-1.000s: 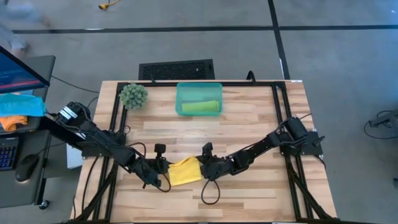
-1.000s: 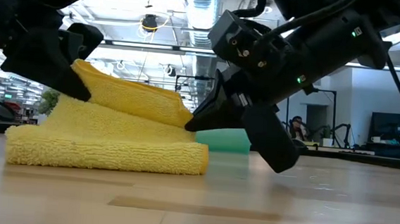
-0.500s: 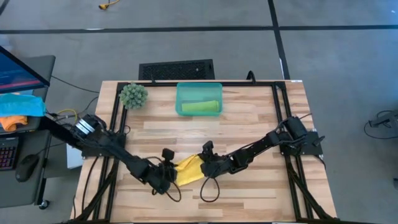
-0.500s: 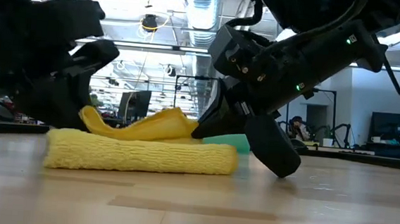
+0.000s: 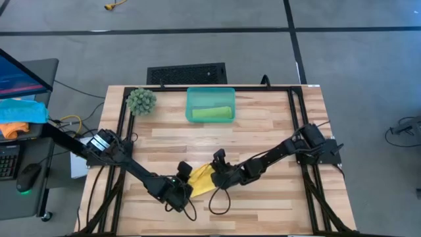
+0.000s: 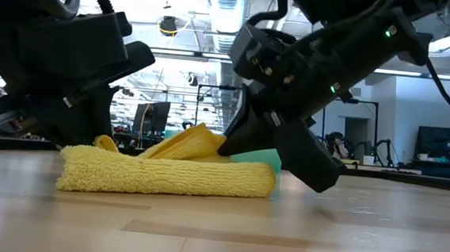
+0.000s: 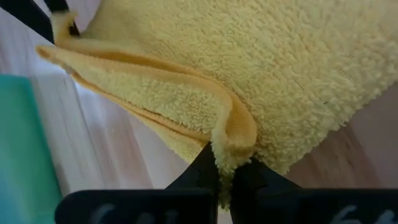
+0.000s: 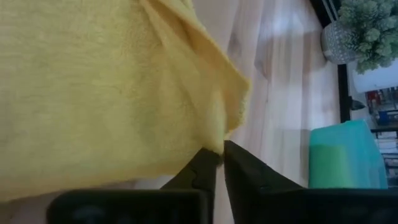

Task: Roll microfiber towels into tight, uniform cylinder then place into a basket
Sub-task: Roll the yellow microfiber cloth

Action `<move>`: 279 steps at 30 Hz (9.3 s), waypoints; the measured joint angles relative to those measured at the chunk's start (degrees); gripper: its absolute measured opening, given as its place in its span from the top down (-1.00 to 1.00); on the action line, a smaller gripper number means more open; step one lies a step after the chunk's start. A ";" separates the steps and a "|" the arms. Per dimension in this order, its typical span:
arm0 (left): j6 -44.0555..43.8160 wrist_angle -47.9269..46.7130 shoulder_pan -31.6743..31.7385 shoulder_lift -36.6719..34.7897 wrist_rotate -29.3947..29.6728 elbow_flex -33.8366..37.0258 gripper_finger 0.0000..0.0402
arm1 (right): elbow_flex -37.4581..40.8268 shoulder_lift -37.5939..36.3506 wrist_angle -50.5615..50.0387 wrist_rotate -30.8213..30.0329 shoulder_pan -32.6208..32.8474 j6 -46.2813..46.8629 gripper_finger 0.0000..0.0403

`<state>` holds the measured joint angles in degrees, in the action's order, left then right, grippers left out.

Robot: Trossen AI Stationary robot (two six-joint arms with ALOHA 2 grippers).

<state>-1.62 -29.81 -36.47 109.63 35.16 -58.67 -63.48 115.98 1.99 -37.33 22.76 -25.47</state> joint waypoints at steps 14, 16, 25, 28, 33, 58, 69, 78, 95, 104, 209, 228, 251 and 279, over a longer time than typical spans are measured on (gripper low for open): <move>-0.62 -0.73 -0.02 -0.16 -0.96 0.12 1.00 | -4.12 -1.29 -13.91 -4.03 4.48 14.50 0.27; -0.62 -0.73 -0.02 -0.16 -0.96 0.14 1.00 | -4.17 -2.89 -13.29 -5.40 4.89 15.31 0.28; -1.44 -0.71 0.00 -0.09 -0.91 0.17 1.00 | -4.28 -5.32 2.28 10.15 -1.92 17.09 0.52; -1.50 -0.71 0.00 -0.09 -0.90 0.19 1.00 | -4.28 -4.15 3.32 17.40 -5.11 20.30 0.64; -1.43 -0.71 0.00 -0.07 -0.90 0.21 1.00 | -4.31 -4.20 4.22 25.55 -8.16 21.99 0.86; -3.64 -1.87 -0.02 -0.02 -0.24 0.19 1.00 | -4.37 3.91 1.69 28.04 -7.03 28.60 0.95; -3.64 -1.87 0.00 -0.02 -0.20 0.21 1.00 | -4.12 1.63 0.27 27.89 -6.05 26.77 0.91; -3.62 -1.94 0.00 -0.02 -0.13 0.21 1.00 | -4.13 -2.64 5.54 24.80 -7.46 25.03 0.93; -3.63 -2.55 0.00 -0.02 -0.03 0.21 1.00 | -4.22 3.34 1.89 28.03 -8.13 30.03 0.93; -4.58 -3.31 0.03 -0.02 -0.13 0.21 0.93 | -3.00 3.19 1.86 24.08 -7.40 31.59 0.95; -31.73 0.99 -4.57 0.08 3.10 -1.44 0.37 | -2.75 3.21 1.82 23.79 -7.14 32.56 0.88; -24.00 3.35 -1.29 -0.31 -8.90 -0.45 0.81 | -2.75 3.21 1.76 23.79 -7.10 32.56 0.89; -20.68 2.39 0.52 -0.46 -12.70 -0.49 0.97 | -6.75 -0.96 -14.54 21.58 -4.69 36.09 0.83; -21.35 2.56 0.57 -0.46 -12.68 -0.49 0.97 | 26.48 -21.33 27.62 33.13 -12.40 52.23 0.83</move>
<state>-22.97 -27.25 -35.90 109.16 22.48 -59.16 -37.00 94.65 29.61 -4.21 10.36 26.76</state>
